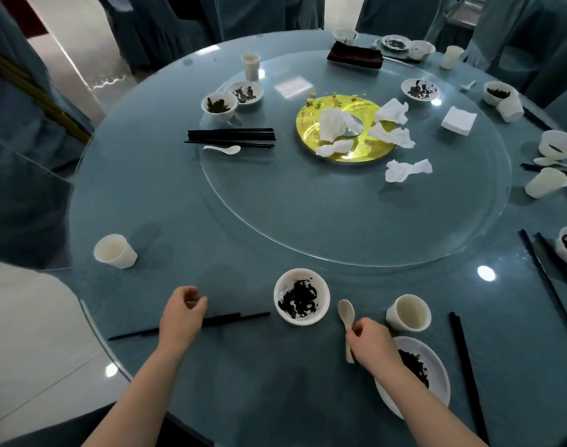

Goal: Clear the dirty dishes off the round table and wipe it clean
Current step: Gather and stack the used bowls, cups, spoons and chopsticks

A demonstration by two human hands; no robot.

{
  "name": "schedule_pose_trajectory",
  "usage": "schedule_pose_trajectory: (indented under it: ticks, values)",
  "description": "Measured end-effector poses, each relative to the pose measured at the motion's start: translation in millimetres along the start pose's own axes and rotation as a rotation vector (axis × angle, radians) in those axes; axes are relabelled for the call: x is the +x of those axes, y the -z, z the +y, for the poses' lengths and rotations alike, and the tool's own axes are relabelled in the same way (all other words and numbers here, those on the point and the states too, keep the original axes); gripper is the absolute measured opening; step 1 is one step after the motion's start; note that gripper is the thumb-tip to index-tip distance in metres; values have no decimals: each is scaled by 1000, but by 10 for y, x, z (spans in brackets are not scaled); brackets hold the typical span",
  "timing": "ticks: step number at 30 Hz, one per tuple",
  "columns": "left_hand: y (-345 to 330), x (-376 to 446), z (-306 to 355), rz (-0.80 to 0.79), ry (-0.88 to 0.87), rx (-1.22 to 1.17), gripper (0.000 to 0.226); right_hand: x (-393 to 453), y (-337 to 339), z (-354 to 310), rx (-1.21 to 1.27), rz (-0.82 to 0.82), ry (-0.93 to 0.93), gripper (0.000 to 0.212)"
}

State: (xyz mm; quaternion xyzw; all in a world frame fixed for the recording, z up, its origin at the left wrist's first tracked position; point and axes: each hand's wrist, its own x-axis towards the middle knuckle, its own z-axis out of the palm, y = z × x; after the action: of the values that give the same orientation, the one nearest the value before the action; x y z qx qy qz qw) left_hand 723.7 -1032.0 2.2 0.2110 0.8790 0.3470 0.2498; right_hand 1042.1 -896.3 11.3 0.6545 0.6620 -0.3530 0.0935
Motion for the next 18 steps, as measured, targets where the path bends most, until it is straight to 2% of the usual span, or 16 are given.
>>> schedule_pose_trajectory:
  ticks: [5,8,13,18]
  values:
    - [298,468,-328,236,221,-117,56,-30,65,-36,21,105,73,25]
    - [468,717,-391,371,319,-228,74,-49,152,-113,-57,131,130,23]
    - [658,1053,-408,447,264,-299,96,-70,235,-247,-103,117,209,13]
    - [709,1294,-421,425,216,-324,89,-62,259,-306,-92,136,240,9]
